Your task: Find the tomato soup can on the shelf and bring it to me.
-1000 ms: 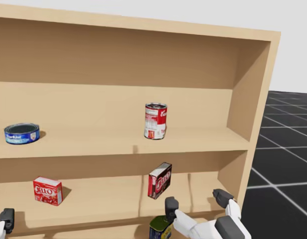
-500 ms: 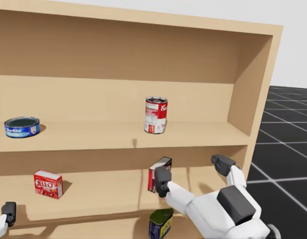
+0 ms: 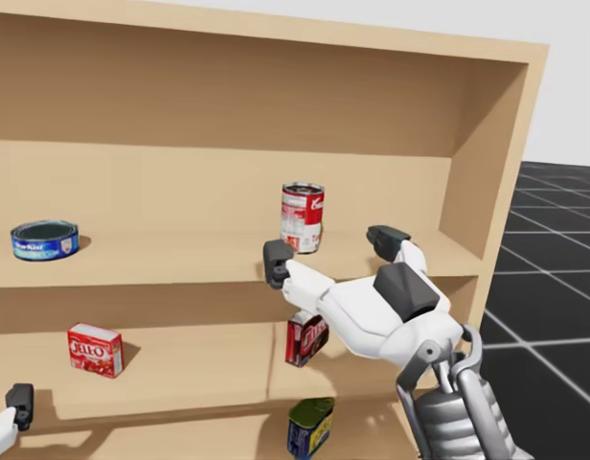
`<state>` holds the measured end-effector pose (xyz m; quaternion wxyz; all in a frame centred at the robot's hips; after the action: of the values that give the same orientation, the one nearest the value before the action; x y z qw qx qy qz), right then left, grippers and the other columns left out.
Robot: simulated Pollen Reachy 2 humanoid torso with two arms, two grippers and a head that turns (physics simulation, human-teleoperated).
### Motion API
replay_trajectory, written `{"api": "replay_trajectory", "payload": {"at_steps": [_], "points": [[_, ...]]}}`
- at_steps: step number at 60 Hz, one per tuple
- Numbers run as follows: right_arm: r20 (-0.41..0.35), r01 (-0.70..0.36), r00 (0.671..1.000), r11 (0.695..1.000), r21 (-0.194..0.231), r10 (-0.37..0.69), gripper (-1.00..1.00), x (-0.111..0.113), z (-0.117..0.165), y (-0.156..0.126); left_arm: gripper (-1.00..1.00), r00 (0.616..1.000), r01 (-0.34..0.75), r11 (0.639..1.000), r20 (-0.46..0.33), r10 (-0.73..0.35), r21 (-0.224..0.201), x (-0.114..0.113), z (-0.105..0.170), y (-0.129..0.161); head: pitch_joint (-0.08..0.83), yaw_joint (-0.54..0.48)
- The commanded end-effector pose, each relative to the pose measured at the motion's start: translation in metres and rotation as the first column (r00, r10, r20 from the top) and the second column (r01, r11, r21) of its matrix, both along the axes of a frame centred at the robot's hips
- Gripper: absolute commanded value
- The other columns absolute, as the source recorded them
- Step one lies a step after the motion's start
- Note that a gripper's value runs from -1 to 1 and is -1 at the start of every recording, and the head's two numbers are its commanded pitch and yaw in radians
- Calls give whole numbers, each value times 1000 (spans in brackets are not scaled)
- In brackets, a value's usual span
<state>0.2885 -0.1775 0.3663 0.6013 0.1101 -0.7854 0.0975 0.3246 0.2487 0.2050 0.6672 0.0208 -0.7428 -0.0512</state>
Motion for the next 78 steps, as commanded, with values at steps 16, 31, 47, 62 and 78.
{"api": "replay_trajectory", "payload": {"at_steps": [16, 31, 47, 62, 78], "points": [[-148, 19, 989, 1000, 0, -19, -1000, 77, 14, 9, -1000, 1000, -7, 1000, 1, 7, -3, 0, 1, 1, 184, -213], [-201, 26, 979, 1000, -3, -26, -1000, 103, 15, 11, -1000, 1000, -9, 1000, -2, 9, -5, -1, 1, 1, 193, -208], [-222, 24, 974, 998, -56, -36, -1000, 120, 14, 12, -1000, 1000, -10, 1000, -6, 10, -5, 0, 1, 1, 198, -209], [-210, 15, 977, 997, -72, -30, 1000, 125, 6, 12, -1000, 1000, -10, 1000, -6, 10, -6, 0, 1, 2, 201, -206], [-118, 24, 993, 999, -48, -29, 1000, 111, 28, 10, -1000, 1000, -15, 1000, -2, 15, -9, 0, 2, 4, 205, -205]]}}
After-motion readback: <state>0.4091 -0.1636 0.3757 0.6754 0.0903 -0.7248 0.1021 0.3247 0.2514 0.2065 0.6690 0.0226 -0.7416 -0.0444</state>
